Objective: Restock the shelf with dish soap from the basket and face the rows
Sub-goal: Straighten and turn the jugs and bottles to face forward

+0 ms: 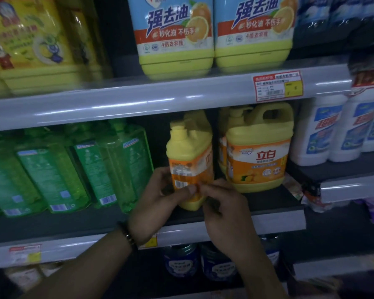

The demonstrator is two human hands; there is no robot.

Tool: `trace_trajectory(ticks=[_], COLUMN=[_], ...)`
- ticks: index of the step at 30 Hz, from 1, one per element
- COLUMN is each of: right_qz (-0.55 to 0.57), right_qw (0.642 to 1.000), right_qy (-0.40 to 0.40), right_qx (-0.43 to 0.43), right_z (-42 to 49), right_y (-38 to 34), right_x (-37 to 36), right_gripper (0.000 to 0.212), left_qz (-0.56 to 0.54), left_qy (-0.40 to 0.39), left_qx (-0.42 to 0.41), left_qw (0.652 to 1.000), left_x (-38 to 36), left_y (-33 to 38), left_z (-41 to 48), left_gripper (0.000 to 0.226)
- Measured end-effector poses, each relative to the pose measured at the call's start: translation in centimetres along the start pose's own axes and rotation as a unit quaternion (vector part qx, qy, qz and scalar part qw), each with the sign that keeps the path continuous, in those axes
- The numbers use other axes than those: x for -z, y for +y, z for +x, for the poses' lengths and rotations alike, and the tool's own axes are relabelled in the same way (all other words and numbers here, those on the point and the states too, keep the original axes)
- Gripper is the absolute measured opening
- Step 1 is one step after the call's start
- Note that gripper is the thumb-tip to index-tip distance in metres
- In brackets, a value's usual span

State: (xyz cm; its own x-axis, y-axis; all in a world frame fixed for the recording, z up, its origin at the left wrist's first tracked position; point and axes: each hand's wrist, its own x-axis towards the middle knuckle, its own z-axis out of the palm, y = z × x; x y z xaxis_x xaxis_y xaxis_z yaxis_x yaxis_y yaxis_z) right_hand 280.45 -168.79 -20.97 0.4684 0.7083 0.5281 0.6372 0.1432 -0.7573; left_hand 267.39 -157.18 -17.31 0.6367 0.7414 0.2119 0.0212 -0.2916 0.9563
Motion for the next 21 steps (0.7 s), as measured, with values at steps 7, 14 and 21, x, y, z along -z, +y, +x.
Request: trace_trajectory(ticks=[7,14,21], right_qz=[-0.048,-0.074,0.038], right_qw=[0.997,0.991,0.991], right_qy=[-0.031,0.115,0.108], right_qx=[0.051,-0.019,-0.065], right_z=[-0.2,0.2,0.1], right_y=[0.5,1.4,1.6], right_x=[-0.8,0.4,0.3], right_gripper=[0.053,0.047,0.060], left_qz=[-0.003,0.062,0.167], left_qy=[0.021,0.085,0.178], left_qx=[-0.009,-0.036,-0.076], left_qw=[1.000,0.994,0.967], left_x=[-0.8,-0.4,-1.4], left_y=[0.1,-1.3,-2.6], left_z=[2.4,1.8,0.9], left_gripper=[0.059,0.040,0.030])
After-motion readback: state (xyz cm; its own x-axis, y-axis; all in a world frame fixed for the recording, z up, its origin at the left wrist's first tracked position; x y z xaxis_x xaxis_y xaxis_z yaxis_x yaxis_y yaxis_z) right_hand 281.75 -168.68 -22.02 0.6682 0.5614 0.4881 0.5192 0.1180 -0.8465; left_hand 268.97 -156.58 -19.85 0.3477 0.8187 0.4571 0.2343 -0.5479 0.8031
